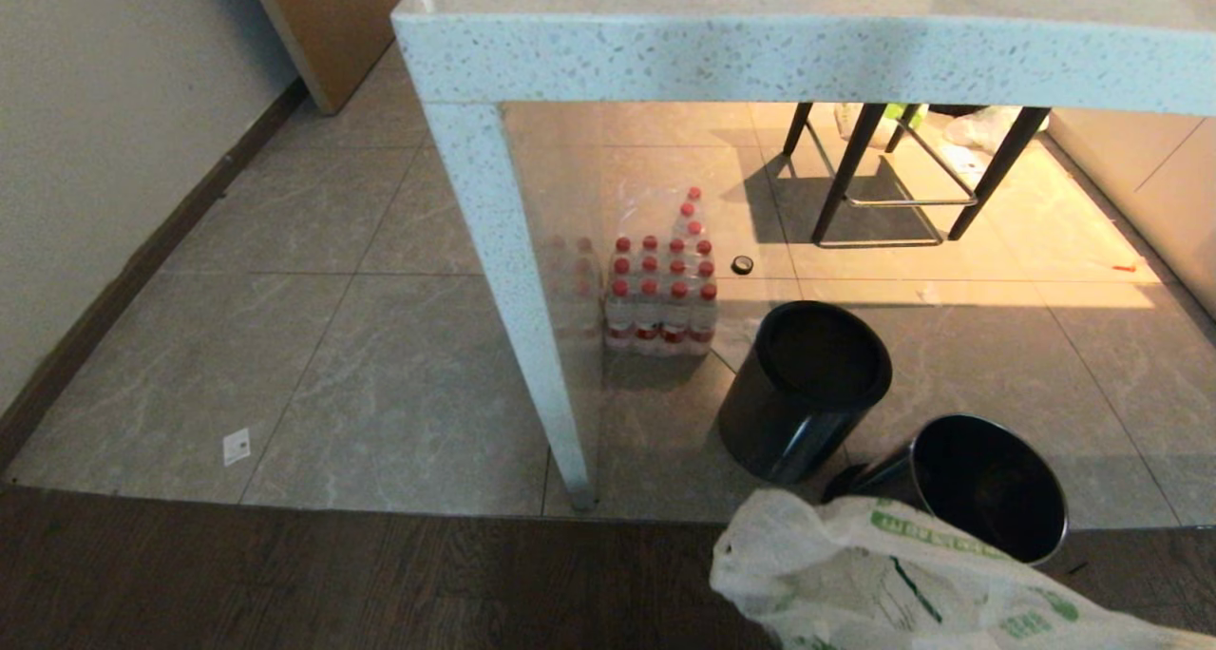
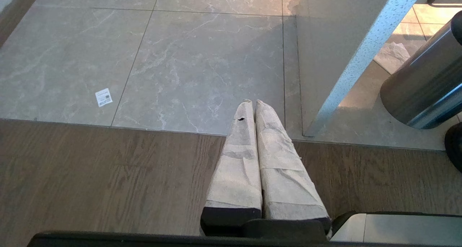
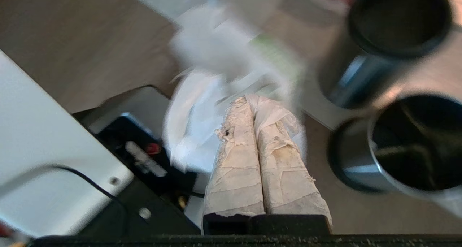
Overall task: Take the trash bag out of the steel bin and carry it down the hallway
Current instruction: Put the trash bag at the door
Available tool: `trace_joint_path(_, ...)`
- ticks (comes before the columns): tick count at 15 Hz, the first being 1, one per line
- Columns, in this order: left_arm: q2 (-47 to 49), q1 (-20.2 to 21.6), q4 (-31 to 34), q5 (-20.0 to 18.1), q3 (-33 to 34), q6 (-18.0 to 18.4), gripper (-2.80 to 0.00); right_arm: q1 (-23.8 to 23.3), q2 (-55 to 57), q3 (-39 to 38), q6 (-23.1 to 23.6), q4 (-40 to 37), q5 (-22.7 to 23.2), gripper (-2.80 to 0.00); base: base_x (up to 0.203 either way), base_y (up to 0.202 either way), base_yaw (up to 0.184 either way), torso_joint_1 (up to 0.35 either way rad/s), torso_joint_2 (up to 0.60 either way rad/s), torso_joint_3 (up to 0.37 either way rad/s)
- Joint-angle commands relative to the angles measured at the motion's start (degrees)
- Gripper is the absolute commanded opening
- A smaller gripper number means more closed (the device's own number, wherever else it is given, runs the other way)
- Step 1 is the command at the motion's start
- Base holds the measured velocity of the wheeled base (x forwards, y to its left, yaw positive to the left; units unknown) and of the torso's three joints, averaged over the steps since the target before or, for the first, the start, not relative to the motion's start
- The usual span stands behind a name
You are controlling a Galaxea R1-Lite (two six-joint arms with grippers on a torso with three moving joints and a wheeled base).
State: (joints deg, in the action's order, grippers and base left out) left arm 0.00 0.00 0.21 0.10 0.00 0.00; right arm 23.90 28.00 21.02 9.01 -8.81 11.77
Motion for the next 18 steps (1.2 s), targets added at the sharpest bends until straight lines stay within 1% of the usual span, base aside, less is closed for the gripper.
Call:
trace_joint_path(1, 0.0, 0.0, 0.0, 0.1, 0.1, 0.0, -2.8, 0.7, -11.0, -5.3, -0.6, -0.1, -2.4, -2.8, 0.0, 0.0, 0.0, 0.0, 0.0, 0.0)
trace_joint_path(2, 0.0, 0.0, 0.0, 0.0, 0.1, 0.0, -2.8, -1.2, -12.3, -8.5, -1.3, -0.2, -3.7, -2.8, 0.0, 0.0, 0.0, 0.0, 0.0, 0.0)
trace_joint_path(3, 0.0, 0.0, 0.0, 0.0, 0.1, 0.0, -2.8, -4.5, -12.1, -10.8, -1.8, -0.4, -4.5, -2.8, 0.0, 0.0, 0.0, 0.0, 0.0, 0.0)
trace_joint_path(4, 0.0, 0.0, 0.0, 0.0, 0.1, 0.0, -2.8, -7.3, -11.3, -10.8, -2.1, -1.2, -4.1, -2.8, 0.0, 0.0, 0.0, 0.0, 0.0, 0.0)
trace_joint_path(5, 0.0, 0.0, 0.0, 0.0, 0.1, 0.0, -2.8, -11.0, -11.2, -9.8, -2.2, -2.0, -2.4, -2.8, 0.0, 0.0, 0.0, 0.0, 0.0, 0.0)
trace_joint_path(6, 0.0, 0.0, 0.0, 0.0, 0.1, 0.0, -2.8, -14.3, -11.5, -10.6, -2.0, -2.0, -0.3, -2.8, 0.0, 0.0, 0.0, 0.0, 0.0, 0.0)
trace_joint_path(7, 0.0, 0.0, 0.0, 0.0, 0.1, 0.0, -2.8, -15.4, -11.5, -12.5, -1.5, -1.0, 0.7, -2.8, 0.0, 0.0, 0.0, 0.0, 0.0, 0.0)
trace_joint_path(8, 0.0, 0.0, 0.0, 0.0, 0.1, 0.0, -2.8, -15.4, -11.5, -15.4, -0.7, 1.7, 0.5, -2.8, 0.0, 0.0, 0.0, 0.0, 0.0, 0.0)
trace_joint_path(9, 0.0, 0.0, 0.0, 0.0, 0.0, 0.0, -2.8, -15.4, -11.6, -17.4, -0.3, 7.9, -0.6, -2.8, 0.0, 0.0, 0.0, 0.0, 0.0, 0.0)
trace_joint_path(10, 0.0, 0.0, 0.0, 0.1, 0.1, 0.0, -2.8, -15.4, -11.6, -18.7, -0.1, 12.4, -2.2, -2.8, 0.0, 0.0, 0.0, 0.0, 0.0, 0.0)
trace_joint_path(11, -0.1, 0.0, 0.0, 0.1, 0.1, 0.0, -2.8, -15.4, -11.6, -19.1, -0.3, 12.3, -3.1, -2.8, 0.0, 0.0, 0.0, 0.0, 0.0, 0.0)
trace_joint_path(12, -0.1, 0.0, 0.0, 0.0, 0.1, 0.0, -2.8, -15.4, -11.5, -19.1, -1.1, 11.1, -1.7, -2.8, 0.0, 0.0, 0.0, 0.0, 0.0, 0.0)
trace_joint_path(13, 0.0, 0.0, 0.0, 0.0, 0.1, 0.0, -2.8, -15.5, -11.5, -18.8, -2.6, 10.2, -1.2, -2.8, 0.0, 0.0, 0.0, 0.0, 0.0, 0.0)
trace_joint_path(14, 0.0, 0.0, 0.0, 0.1, 0.1, 0.0, -2.8, -15.5, -11.5, -18.6, -3.0, 9.2, -1.2, -2.8, 0.0, 0.0, 0.0, 0.0, 0.0, 0.0)
trace_joint_path(15, 0.0, 0.0, 0.0, 0.1, 0.1, 0.0, -2.8, -15.5, -11.6, -18.8, -3.3, 10.0, -1.2, -2.8, 0.0, 0.0, 0.0, 0.0, 0.0, 0.0)
trace_joint_path(16, 0.0, 0.0, 0.0, 0.0, 0.1, 0.0, -2.8, -15.5, -11.6, -19.6, -4.0, 13.3, -1.9, -2.8, 0.0, 0.0, 0.0, 0.0, 0.0, 0.0)
trace_joint_path(17, -0.1, 0.0, 0.0, 0.0, 0.1, 0.0, -2.8, -15.5, -11.6, -20.8, -6.3, 16.5, -5.0, -2.8, 0.0, 0.0, 0.0, 0.0, 0.0, 0.0)
trace_joint_path(18, 0.0, 0.0, 0.0, 0.0, 0.1, 0.0, -2.8, -15.5, -11.6, -21.0, -8.0, 15.6, -6.4, -2.8, 0.0, 0.0, 0.0, 0.0, 0.0, 0.0)
